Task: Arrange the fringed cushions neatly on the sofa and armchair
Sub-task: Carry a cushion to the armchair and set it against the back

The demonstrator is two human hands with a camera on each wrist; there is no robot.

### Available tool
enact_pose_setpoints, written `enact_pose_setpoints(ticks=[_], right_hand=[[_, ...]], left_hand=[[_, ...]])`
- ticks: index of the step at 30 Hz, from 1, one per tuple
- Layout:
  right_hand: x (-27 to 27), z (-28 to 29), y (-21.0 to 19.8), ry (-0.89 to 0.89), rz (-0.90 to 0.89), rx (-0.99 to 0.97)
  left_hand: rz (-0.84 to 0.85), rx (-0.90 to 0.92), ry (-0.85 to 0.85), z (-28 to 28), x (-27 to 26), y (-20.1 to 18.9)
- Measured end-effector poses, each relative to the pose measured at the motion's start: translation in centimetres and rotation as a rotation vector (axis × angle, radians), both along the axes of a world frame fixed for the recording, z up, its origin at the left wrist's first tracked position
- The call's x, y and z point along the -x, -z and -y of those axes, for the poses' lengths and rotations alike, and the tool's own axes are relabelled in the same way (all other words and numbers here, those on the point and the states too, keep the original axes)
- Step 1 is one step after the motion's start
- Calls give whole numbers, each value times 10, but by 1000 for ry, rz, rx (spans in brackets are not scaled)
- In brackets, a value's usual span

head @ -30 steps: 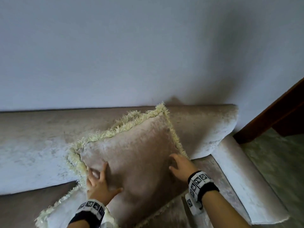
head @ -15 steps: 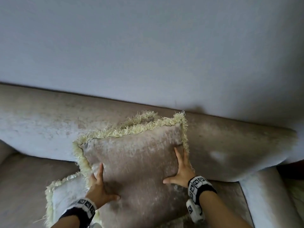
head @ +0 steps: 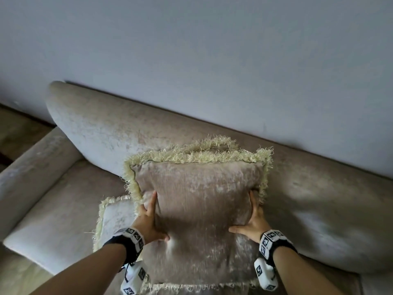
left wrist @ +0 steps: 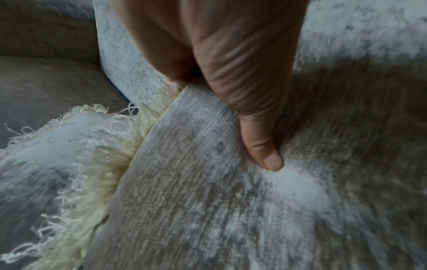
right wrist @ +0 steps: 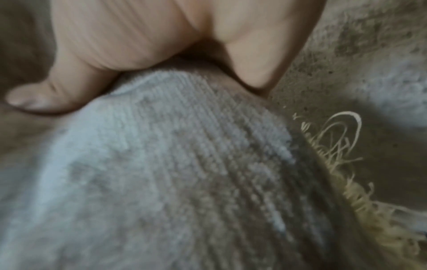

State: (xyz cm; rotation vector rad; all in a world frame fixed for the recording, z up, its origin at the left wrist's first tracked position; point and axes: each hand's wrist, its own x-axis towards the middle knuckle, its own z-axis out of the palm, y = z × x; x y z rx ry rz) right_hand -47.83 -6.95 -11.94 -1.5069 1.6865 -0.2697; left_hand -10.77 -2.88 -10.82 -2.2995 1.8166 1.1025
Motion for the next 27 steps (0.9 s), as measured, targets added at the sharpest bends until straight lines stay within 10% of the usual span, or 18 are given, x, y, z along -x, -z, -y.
enact_pose_setpoints(ticks=[14,27], right_hand=[[-96,-14,-91,45,111,373],[-451,-83,-172,-291,193,494]], left_hand=[[16,310,18,-48,-78,-93],[184,498,-366,-234,-383,-158]])
